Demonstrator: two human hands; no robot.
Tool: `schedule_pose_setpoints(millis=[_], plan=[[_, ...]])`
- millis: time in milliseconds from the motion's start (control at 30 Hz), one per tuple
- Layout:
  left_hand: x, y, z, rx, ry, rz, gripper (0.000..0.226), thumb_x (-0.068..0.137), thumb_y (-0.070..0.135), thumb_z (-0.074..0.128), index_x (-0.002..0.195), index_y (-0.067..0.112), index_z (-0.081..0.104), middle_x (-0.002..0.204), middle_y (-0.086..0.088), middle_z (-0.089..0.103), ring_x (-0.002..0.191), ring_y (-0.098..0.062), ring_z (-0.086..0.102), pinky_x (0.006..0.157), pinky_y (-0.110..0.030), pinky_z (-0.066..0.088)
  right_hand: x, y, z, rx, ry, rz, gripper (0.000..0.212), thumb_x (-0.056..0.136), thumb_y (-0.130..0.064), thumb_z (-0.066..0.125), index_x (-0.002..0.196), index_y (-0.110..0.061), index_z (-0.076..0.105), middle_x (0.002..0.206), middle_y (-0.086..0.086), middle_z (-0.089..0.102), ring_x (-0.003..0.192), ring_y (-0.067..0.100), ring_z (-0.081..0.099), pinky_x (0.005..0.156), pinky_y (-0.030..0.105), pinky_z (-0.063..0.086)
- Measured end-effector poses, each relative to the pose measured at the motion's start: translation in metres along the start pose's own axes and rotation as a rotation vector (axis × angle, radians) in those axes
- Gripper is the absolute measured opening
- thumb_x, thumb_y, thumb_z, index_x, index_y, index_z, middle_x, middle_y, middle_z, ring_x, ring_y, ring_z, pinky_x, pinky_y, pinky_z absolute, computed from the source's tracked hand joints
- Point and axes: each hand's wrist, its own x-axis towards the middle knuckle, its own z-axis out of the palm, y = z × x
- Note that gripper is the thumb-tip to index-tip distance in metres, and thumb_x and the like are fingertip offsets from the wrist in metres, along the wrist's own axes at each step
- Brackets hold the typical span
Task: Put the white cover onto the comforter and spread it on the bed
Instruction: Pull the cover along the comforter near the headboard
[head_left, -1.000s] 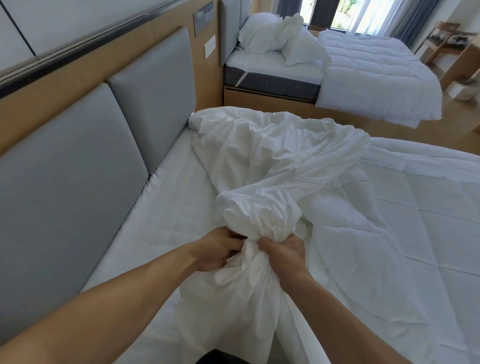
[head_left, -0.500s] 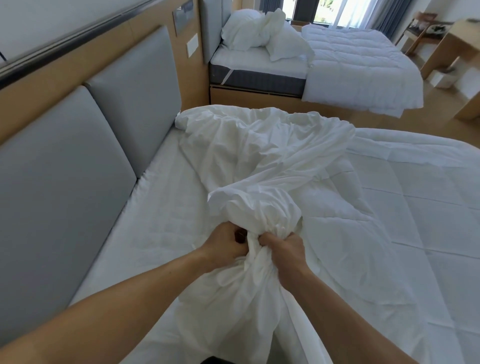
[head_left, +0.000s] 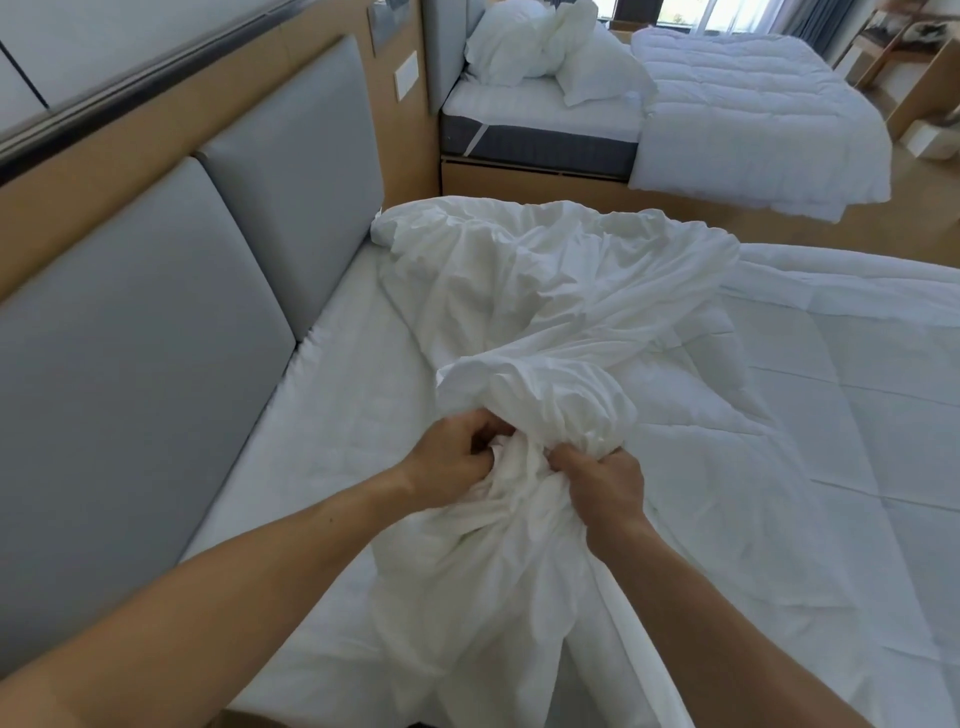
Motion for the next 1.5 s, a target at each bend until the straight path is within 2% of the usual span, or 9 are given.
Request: schedule_pose_setpoints(millis=[233, 400, 500, 767, 900, 1000, 1267, 1367, 1500], plan=[[-0.009, -0.024, -0.015, -0.251, 0.071, -0.209, 0.023, 0.082, 0.009, 0.067, 0.103, 0.019, 0.071, 0.095, 0.005, 0.074, 0.09, -0.01, 0.07, 0.08, -0.025, 0.054, 0.001, 0.013, 0.005, 0.202, 0.039, 0.165, 0.039, 0.056, -0.014, 0.074, 0.093, -0.004, 0.07, 0.088, 0.012, 0.072, 0.082, 0.031, 0.07, 0.067, 0.037, 0.057], [-0.006, -0.017, 0.011, -0.606, -0.053, -0.396, 0.034, 0.07, 0.011, 0.062, 0.097, -0.008, 0.065, 0.089, -0.012, 0.065, 0.083, -0.03, 0.059, 0.079, -0.041, 0.048, -0.008, 0.021, 0.02, 0.27, -0.084, 0.229, 0.029, 0.076, 0.004, 0.062, 0.103, -0.003, 0.068, 0.096, 0.015, 0.073, 0.086, 0.032, 0.071, 0.067, 0.036, 0.058], [-0.006, -0.022, 0.011, -0.923, -0.02, -0.593, 0.032, 0.088, 0.016, 0.047, 0.102, -0.005, 0.067, 0.086, -0.014, 0.064, 0.076, -0.027, 0.059, 0.078, -0.038, 0.048, -0.004, 0.028, 0.016, 0.283, -0.089, 0.212, 0.028, 0.075, 0.002, 0.064, 0.101, -0.006, 0.067, 0.097, 0.013, 0.072, 0.088, 0.032, 0.07, 0.073, 0.04, 0.06], [-0.006, -0.024, 0.017, -0.786, 0.058, -0.749, 0.029, 0.088, 0.004, 0.069, 0.114, -0.006, 0.066, 0.11, -0.024, 0.071, 0.1, -0.036, 0.07, 0.088, -0.047, 0.058, 0.0, 0.032, 0.023, 0.181, -0.117, 0.182, 0.053, 0.052, -0.017, 0.069, 0.104, -0.005, 0.068, 0.098, 0.014, 0.073, 0.09, 0.032, 0.071, 0.078, 0.045, 0.061], [-0.01, -0.025, 0.012, -0.628, -0.071, -0.819, 0.04, 0.085, 0.034, 0.076, 0.115, 0.008, 0.069, 0.104, -0.013, 0.075, 0.098, -0.029, 0.072, 0.087, -0.044, 0.058, -0.002, 0.038, 0.028, 0.181, -0.123, 0.178, 0.05, 0.055, -0.015, 0.071, 0.103, -0.006, 0.068, 0.097, 0.013, 0.074, 0.089, 0.032, 0.071, 0.076, 0.043, 0.06], [-0.011, -0.029, 0.01, -0.514, -0.247, -0.808, 0.062, 0.068, 0.06, 0.077, 0.115, 0.021, 0.071, 0.107, -0.005, 0.075, 0.103, -0.025, 0.071, 0.093, -0.045, 0.055, -0.001, 0.04, 0.031, 0.174, -0.128, 0.162, 0.038, 0.064, -0.01, 0.072, 0.102, -0.005, 0.068, 0.096, 0.014, 0.073, 0.09, 0.033, 0.071, 0.075, 0.043, 0.061], [0.007, -0.016, -0.001, -0.434, -0.048, -0.472, 0.026, 0.098, 0.022, 0.052, 0.111, 0.009, 0.07, 0.11, -0.012, 0.072, 0.103, -0.027, 0.069, 0.095, -0.044, 0.055, 0.014, 0.027, 0.014, 0.309, -0.015, 0.216, 0.02, 0.075, 0.002, 0.065, 0.094, -0.002, 0.07, 0.09, 0.016, 0.072, 0.08, 0.032, 0.07, 0.071, 0.041, 0.059], [0.011, -0.006, -0.022, -0.409, 0.016, -0.427, 0.022, 0.101, 0.012, 0.047, 0.1, 0.013, 0.068, 0.099, -0.005, 0.071, 0.088, -0.016, 0.067, 0.075, -0.022, 0.056, 0.014, 0.019, -0.001, 0.33, 0.048, 0.247, 0.013, 0.077, 0.001, 0.063, 0.088, -0.002, 0.069, 0.076, 0.013, 0.068, 0.067, 0.027, 0.067, 0.058, 0.033, 0.054], [0.021, 0.0, -0.051, -0.531, 0.13, -0.411, 0.022, 0.099, 0.014, 0.049, 0.093, 0.014, 0.07, 0.083, 0.001, 0.073, 0.076, -0.014, 0.07, 0.059, -0.022, 0.054, 0.012, 0.026, -0.018, 0.328, 0.116, 0.292, 0.01, 0.079, -0.001, 0.061, 0.087, 0.0, 0.067, 0.079, 0.016, 0.067, 0.072, 0.032, 0.065, 0.068, 0.04, 0.055]])
